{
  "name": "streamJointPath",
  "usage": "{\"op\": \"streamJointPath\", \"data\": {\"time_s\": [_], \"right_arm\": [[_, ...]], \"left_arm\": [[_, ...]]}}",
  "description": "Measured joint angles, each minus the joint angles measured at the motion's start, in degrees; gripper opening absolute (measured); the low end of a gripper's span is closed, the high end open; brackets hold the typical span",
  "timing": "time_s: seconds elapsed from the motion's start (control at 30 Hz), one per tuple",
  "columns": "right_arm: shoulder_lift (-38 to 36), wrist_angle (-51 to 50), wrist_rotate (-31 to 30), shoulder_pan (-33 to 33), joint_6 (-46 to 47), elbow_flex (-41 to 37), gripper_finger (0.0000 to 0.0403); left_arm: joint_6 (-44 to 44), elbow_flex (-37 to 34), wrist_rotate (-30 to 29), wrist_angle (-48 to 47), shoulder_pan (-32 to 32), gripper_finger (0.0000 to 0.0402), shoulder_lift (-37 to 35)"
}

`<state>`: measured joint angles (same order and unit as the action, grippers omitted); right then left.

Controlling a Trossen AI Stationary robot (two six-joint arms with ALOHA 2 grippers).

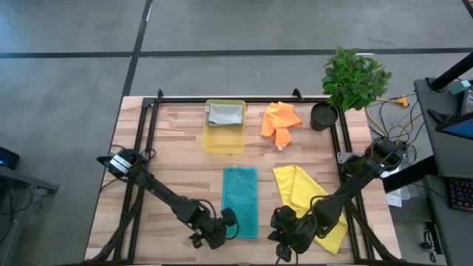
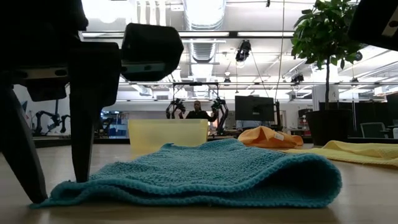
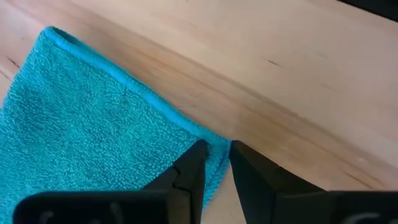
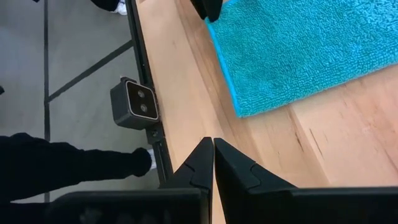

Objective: Fold microfiber towels
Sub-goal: Fold the light blue microfiber cloth

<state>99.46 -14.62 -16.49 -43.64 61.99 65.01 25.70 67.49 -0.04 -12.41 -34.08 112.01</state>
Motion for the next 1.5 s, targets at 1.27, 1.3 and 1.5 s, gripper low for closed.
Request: {"op": "streamJointPath", "data": {"time_s": [1.27, 1.3, 1.5], "right_arm": [[7.40, 9.57, -1.95, 2.04, -32.07, 0.22, 0.0154], [7.98, 9.47, -1.93, 2.03, -33.42, 0.22, 0.0165], [10.41, 9.68, -1.26, 2.05, -43.09, 0.22, 0.0197]], "left_arm": [[-21.35, -0.80, 16.46, 3.91, 7.49, 0.0000, -2.24], [-22.33, -0.80, 16.38, 4.29, 7.52, 0.0000, -2.30], [-25.41, -1.07, 16.23, 4.83, 7.55, 0.0000, -2.34]]}}
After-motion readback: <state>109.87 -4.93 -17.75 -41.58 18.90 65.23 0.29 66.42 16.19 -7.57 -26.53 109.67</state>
